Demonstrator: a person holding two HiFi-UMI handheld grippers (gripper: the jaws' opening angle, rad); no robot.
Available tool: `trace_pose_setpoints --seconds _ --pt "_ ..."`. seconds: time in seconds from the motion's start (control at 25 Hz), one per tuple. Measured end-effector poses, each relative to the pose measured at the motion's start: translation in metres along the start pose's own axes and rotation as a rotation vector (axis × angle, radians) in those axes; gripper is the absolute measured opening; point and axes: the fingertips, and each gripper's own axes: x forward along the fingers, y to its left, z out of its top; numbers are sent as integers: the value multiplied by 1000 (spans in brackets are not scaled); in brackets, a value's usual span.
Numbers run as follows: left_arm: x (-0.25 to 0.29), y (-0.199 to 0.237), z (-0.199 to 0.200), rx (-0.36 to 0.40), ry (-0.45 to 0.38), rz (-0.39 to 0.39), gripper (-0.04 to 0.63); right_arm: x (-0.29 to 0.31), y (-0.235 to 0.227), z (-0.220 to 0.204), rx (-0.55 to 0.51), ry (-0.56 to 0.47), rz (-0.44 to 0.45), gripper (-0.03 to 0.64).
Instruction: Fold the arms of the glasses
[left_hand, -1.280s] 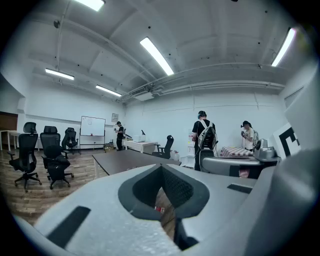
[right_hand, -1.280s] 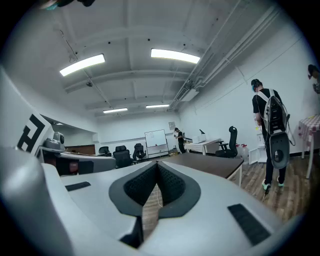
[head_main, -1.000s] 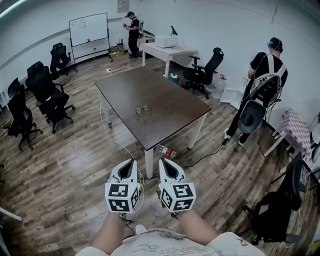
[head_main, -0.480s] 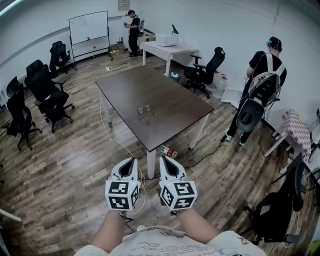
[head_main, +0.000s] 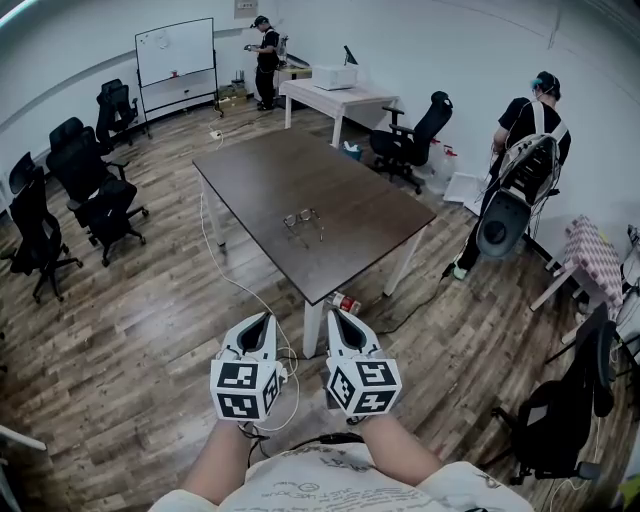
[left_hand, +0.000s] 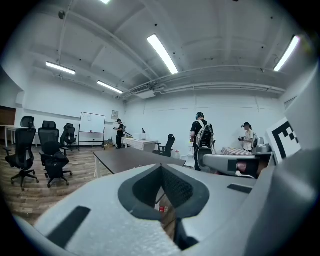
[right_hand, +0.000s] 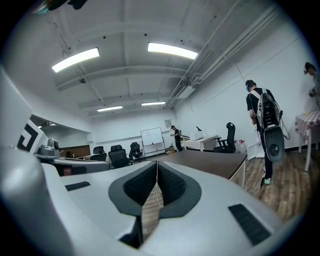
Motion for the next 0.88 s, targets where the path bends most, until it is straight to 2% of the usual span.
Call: trace_pose_setpoints --seconds 0.44,0.88 --pt "20 42 -19 -12 45 16 14 38 -4 -16 26 3 -34 17" --pt "97 85 -13 9 84 15 14 129 -35 -19 56 16 -31 17"
